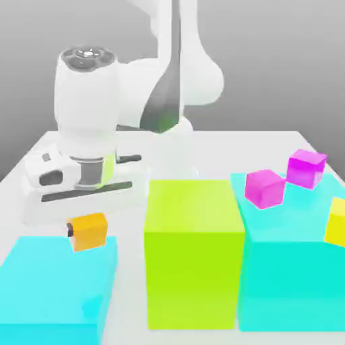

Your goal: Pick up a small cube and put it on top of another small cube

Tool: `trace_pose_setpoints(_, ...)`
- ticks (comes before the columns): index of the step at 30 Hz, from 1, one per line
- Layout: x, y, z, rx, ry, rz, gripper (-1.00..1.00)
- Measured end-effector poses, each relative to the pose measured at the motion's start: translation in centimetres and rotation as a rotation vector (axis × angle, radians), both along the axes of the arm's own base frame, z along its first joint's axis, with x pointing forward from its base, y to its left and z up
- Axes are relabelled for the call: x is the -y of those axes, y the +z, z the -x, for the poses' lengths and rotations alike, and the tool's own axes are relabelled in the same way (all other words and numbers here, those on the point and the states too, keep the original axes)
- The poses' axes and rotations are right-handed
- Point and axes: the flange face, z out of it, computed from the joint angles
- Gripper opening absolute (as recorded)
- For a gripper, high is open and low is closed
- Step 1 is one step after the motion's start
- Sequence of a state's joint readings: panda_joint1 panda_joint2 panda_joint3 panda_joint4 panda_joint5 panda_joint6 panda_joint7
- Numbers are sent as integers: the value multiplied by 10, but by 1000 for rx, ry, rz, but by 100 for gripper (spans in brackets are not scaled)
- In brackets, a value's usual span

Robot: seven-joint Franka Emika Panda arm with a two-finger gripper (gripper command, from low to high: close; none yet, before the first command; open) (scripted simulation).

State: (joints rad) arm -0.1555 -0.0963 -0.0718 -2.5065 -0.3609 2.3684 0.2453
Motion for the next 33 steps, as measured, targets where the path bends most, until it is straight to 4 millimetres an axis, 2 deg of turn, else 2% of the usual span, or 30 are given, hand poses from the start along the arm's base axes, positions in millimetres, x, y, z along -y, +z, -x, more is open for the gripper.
trace_pose_setpoints(2, -21, 19, -12, 6, 1, 45, -100)
trace_pose_setpoints(5, -58, 41, -18, 38, -66, 71, -100)
trace_pose_setpoints(9, -113, 68, -16, 92, -165, 86, -100)
trace_pose_setpoints(12, -152, 82, -6, 130, -259, 68, -100)
trace_pose_setpoints(18, -225, 100, 29, 184, -473, -9, -100)
trace_pose_setpoints(24, -289, 115, 75, 199, -682, -98, -100)
trace_pose_setpoints(29, -336, 127, 122, 179, -849, -169, -100)
trace_pose_setpoints(32, -360, 140, 152, 169, -920, -188, -100)
trace_pose_setpoints(33, -364, 135, 156, 167, -930, -189, -100)
